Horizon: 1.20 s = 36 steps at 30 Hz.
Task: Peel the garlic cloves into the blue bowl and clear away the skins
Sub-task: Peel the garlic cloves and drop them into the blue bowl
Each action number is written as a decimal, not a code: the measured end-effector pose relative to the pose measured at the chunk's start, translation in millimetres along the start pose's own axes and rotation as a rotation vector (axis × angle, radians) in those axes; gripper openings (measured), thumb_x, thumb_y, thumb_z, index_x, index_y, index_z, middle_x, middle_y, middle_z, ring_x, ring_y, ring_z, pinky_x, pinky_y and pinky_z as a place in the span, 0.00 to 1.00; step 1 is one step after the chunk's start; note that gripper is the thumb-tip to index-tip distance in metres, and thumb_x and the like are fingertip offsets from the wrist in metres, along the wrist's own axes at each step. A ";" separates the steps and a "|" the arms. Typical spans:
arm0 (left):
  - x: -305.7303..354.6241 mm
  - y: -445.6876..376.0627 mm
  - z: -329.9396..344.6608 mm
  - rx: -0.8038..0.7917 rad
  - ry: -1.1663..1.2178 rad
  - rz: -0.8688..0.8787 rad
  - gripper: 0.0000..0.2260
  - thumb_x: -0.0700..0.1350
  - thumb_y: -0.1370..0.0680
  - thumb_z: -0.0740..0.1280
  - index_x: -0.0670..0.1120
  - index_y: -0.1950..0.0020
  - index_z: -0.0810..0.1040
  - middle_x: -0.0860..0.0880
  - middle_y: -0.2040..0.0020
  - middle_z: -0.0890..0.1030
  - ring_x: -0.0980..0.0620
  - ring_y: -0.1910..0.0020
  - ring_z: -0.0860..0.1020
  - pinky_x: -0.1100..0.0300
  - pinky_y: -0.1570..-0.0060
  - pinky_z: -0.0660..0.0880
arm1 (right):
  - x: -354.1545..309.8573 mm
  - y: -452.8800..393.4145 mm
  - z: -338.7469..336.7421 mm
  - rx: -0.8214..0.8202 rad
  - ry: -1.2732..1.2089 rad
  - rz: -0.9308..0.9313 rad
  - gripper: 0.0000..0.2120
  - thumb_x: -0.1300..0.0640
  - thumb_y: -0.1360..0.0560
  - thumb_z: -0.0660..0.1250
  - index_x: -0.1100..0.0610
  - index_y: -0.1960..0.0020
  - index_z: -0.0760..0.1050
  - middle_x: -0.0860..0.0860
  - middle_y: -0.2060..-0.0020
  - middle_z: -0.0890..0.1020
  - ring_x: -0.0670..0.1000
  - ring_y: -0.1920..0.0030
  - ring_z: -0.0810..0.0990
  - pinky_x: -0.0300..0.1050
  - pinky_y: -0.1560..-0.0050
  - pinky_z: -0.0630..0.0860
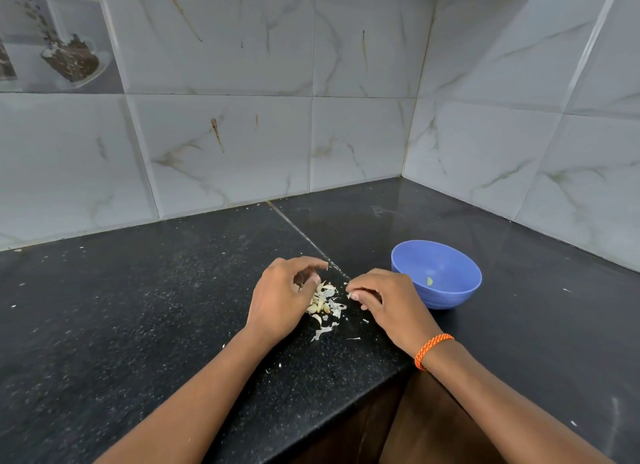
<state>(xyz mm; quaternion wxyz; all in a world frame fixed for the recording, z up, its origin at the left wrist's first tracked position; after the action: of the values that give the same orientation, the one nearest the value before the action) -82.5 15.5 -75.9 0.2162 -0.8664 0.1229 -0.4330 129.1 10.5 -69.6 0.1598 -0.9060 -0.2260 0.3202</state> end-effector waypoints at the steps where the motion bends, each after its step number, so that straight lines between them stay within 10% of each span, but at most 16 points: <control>1: 1.5 0.7 0.1 -0.004 0.003 0.011 0.09 0.48 0.18 0.73 0.62 0.42 0.87 0.62 0.56 0.85 0.58 0.48 0.78 0.55 0.46 0.78 | -1.6 -0.4 0.0 -0.004 0.003 -0.006 0.09 0.61 0.18 0.71 0.49 0.49 0.87 0.45 0.55 0.84 0.44 0.60 0.84 0.46 0.55 0.82; 7: 3.8 -0.3 -1.4 0.017 -0.031 0.011 0.11 0.47 0.23 0.78 0.58 0.57 0.78 0.59 0.59 0.82 0.56 0.52 0.78 0.57 0.56 0.73 | -4.6 -3.8 -1.1 -0.048 0.074 -0.004 0.06 0.58 0.19 0.73 0.48 0.47 0.88 0.44 0.55 0.85 0.44 0.55 0.82 0.48 0.49 0.81; 15: 2.9 1.4 -1.0 0.027 0.008 0.011 0.11 0.42 0.20 0.74 0.60 0.47 0.82 0.63 0.54 0.83 0.56 0.50 0.78 0.58 0.51 0.76 | -25.7 -17.1 -30.3 0.082 0.161 -0.080 0.07 0.59 0.20 0.72 0.49 0.54 0.84 0.44 0.59 0.83 0.47 0.57 0.80 0.46 0.55 0.76; 19: 2.5 1.2 -1.3 0.027 0.034 0.003 0.11 0.42 0.20 0.73 0.60 0.46 0.83 0.62 0.54 0.83 0.56 0.50 0.78 0.58 0.50 0.76 | -22.9 -7.6 8.5 -0.144 0.203 -0.034 0.07 0.59 0.20 0.72 0.50 0.55 0.84 0.45 0.57 0.82 0.48 0.55 0.80 0.54 0.50 0.79; 25: 4.7 2.1 3.2 0.006 0.053 0.032 0.12 0.43 0.18 0.72 0.60 0.41 0.84 0.62 0.55 0.84 0.56 0.50 0.78 0.58 0.49 0.76 | -25.3 -24.0 -33.2 0.242 0.159 -0.099 0.07 0.63 0.21 0.72 0.53 0.54 0.84 0.48 0.59 0.83 0.50 0.58 0.80 0.49 0.56 0.77; 28: 4.8 1.5 5.8 -0.019 0.039 0.040 0.13 0.42 0.18 0.71 0.60 0.41 0.85 0.62 0.54 0.84 0.57 0.48 0.78 0.58 0.47 0.76 | -18.0 -0.9 16.9 -0.044 0.264 -0.123 0.08 0.60 0.18 0.69 0.51 0.48 0.85 0.48 0.53 0.82 0.54 0.51 0.82 0.55 0.52 0.79; 36: 15.6 3.4 13.2 -0.112 -0.027 0.115 0.16 0.45 0.24 0.80 0.63 0.42 0.85 0.67 0.50 0.84 0.60 0.43 0.78 0.59 0.44 0.76 | -9.1 11.9 5.3 0.102 -0.110 -0.040 0.14 0.61 0.21 0.75 0.47 0.39 0.85 0.40 0.50 0.87 0.41 0.48 0.84 0.35 0.47 0.79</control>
<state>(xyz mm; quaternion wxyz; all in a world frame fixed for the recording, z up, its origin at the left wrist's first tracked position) -62.7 9.8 -73.7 0.1935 -0.8745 0.1935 -0.4004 123.0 -3.5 -74.1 0.1996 -0.8729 -0.2360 0.3775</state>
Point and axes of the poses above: each hand's wrist, its own y-axis away from the middle knuckle, its own z-axis out of the palm, x = y × z, the point moved 5 cm from there along -y, towards the middle knuckle
